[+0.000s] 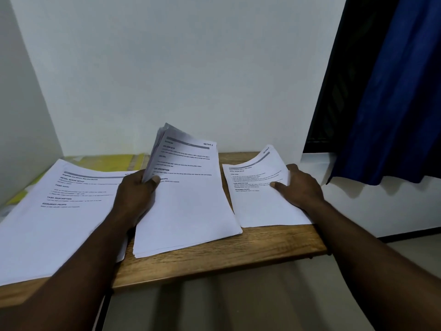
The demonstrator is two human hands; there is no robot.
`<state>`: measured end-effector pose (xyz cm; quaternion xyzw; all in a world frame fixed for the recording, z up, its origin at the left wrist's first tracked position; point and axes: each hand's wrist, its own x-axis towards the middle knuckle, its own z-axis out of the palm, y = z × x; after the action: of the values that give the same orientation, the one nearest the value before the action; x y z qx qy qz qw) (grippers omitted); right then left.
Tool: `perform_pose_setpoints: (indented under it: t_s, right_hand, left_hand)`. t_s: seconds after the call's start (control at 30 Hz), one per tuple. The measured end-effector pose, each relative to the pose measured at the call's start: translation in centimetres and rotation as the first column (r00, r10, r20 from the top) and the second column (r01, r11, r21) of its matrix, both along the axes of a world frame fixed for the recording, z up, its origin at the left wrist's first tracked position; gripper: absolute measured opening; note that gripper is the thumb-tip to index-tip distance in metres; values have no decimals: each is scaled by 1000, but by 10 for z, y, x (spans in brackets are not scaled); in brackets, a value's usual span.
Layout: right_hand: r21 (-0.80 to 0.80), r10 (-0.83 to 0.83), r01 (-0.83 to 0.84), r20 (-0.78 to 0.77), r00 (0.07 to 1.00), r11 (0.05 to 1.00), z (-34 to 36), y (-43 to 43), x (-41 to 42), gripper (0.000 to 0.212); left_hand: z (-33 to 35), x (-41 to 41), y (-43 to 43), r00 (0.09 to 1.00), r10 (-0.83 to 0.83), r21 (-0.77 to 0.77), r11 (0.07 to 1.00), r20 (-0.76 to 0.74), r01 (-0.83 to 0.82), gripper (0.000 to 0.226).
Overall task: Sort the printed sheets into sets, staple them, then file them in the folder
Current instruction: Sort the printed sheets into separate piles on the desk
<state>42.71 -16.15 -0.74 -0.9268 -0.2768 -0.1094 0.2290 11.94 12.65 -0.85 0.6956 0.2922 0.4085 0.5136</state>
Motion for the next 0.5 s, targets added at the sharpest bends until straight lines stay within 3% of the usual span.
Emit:
perform_pose_setpoints:
  t_s: [0.23, 0.3, 0.4, 0.43, 0.5]
  right_hand:
    - [-23, 40, -39, 58, 998, 999, -2, 3, -2, 84]
    - [35, 45, -51, 170, 984, 998, 1, 7, -5, 71]
    - [225, 135, -209, 304, 943, 952, 11, 23, -22, 44]
    - [329, 197, -273, 245, 949, 904, 18, 30, -33, 37]
    - [559, 400, -294, -74, 914, 775, 33, 48, -61, 32]
  left_hand:
    - [1, 1, -2, 999, -20, 86, 996, 46, 16, 15]
    - [1, 1, -1, 995, -44, 67, 997, 90, 38, 15]
    - [3, 1, 0, 985, -69, 3, 998, 157, 70, 14]
    - [3, 1, 0, 981, -75, -22, 997, 179, 80, 14]
    - [4, 1, -1, 974, -86, -56, 993, 208, 100, 14]
